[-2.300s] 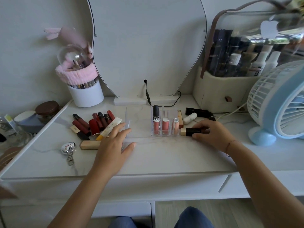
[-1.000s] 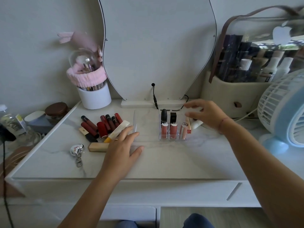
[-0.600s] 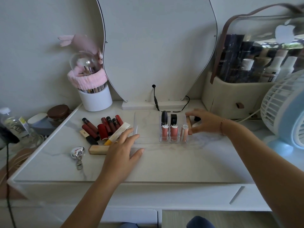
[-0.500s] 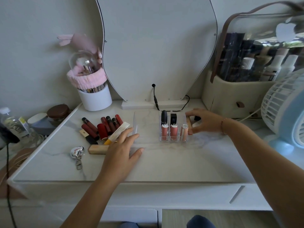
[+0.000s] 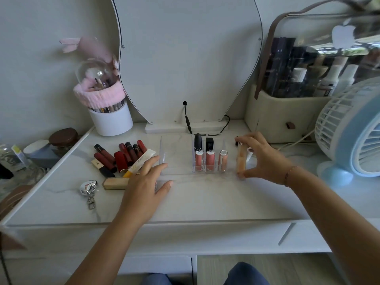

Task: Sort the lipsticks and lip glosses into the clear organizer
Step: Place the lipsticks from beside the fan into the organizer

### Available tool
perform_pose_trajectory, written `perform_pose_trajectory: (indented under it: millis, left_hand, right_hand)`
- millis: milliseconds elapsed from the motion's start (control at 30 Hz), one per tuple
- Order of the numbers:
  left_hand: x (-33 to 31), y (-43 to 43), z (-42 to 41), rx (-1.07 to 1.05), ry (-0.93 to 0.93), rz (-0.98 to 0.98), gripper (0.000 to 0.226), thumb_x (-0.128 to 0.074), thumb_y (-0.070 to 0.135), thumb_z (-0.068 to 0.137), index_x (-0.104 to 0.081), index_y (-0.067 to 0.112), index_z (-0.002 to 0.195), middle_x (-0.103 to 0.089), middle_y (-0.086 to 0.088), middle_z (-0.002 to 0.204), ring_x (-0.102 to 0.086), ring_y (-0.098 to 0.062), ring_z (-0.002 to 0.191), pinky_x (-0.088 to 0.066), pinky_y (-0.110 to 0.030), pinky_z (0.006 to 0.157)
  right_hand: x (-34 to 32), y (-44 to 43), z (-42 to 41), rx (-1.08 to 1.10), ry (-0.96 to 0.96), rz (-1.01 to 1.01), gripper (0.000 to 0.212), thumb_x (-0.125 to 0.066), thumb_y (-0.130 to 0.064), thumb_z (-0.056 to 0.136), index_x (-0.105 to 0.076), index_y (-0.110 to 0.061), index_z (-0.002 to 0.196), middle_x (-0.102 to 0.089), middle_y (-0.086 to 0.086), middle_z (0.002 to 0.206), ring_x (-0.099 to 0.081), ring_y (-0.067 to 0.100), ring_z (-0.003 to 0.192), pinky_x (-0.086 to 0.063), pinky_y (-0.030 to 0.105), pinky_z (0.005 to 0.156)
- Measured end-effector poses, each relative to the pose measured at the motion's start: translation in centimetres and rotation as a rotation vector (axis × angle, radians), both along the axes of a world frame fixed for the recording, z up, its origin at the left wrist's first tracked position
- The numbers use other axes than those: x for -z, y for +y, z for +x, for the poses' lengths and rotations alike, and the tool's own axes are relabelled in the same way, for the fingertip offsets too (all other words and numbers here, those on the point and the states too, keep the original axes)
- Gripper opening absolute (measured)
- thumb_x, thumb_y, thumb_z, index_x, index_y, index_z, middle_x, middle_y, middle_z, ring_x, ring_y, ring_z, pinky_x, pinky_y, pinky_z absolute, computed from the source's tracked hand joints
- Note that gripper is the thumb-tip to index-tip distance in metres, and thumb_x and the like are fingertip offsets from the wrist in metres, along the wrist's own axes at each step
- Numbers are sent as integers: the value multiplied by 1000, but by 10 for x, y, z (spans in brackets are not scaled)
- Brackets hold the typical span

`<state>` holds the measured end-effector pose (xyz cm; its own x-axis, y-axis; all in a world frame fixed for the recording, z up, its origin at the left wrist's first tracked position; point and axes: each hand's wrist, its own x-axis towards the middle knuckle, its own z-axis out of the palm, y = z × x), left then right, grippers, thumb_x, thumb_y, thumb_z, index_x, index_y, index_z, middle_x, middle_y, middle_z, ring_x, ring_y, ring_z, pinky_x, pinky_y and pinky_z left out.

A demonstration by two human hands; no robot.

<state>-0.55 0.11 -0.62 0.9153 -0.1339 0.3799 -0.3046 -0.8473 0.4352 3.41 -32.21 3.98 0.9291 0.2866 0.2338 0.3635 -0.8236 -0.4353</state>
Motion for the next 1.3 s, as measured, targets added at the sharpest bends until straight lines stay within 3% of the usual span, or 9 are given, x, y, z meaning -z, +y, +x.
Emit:
perform_pose_trajectory:
  millis: [167, 400, 600, 833, 1067, 1167, 1300]
  left_hand:
    - [0, 0, -1, -4, 16, -7, 47, -59, 40, 85, -51, 25, 129, -35, 9, 147, -43, -22, 126, -41, -42, 101]
    - [-1, -1, -1, -7, 15, -4, 47, -59, 40, 86, -51, 24, 130, -34, 9, 147, -41, -22, 128, -40, -41, 102]
    - [-1, -2, -2, -8, 5, -22, 45, -60, 39, 85, -53, 24, 128, -36, 9, 146, -48, -17, 118, -41, -35, 97]
    - [-1, -2, -2, 8, -14, -33, 44, -62, 37, 85, -56, 21, 125, -39, 7, 144, -50, -15, 116, -40, -32, 97]
    - [-2, -1, -2, 23, -12, -43, 44, -63, 35, 84, -55, 20, 125, -39, 6, 144, -52, -17, 114, -44, -41, 95]
    - [-2, -2, -2, 13, -3, -42, 45, -61, 37, 85, -54, 22, 126, -37, 8, 145, -50, -18, 116, -43, -41, 97]
    - [-2, -3, -2, 15, 2, -42, 45, -60, 39, 85, -54, 23, 127, -37, 9, 145, -49, -17, 117, -43, -42, 98]
  right_hand:
    - [-8, 2, -2, 28, -106, 166, 56, -79, -7, 66, -57, -22, 115, -45, -4, 110, -55, 6, 87, -40, -1, 80]
    - [-23, 3, 1, 128, -86, 278, 45, -75, -9, 72, -63, -17, 114, -68, -3, 94, -66, 12, 84, -49, 21, 87]
    - [-61, 21, 25, 104, -251, 467, 38, -69, -10, 78, -60, -20, 114, -62, -14, 94, -59, -6, 84, -45, 2, 78]
    - [-59, 49, 45, 31, -177, 407, 34, -65, -6, 81, -64, -18, 112, -68, 0, 99, -65, 12, 89, -50, 22, 88]
    - [-28, 46, 48, 33, -47, 304, 31, -66, -17, 82, -65, -23, 112, -66, -12, 94, -60, -5, 84, -44, 12, 84]
    - [-26, 45, 52, 49, -41, 284, 29, -66, -21, 82, -66, -28, 111, -65, -15, 92, -56, -15, 75, -38, 3, 71]
    - [-30, 34, 51, 31, -29, 283, 36, -66, -23, 82, -61, -26, 118, -64, -19, 95, -54, -12, 84, -39, 1, 68]
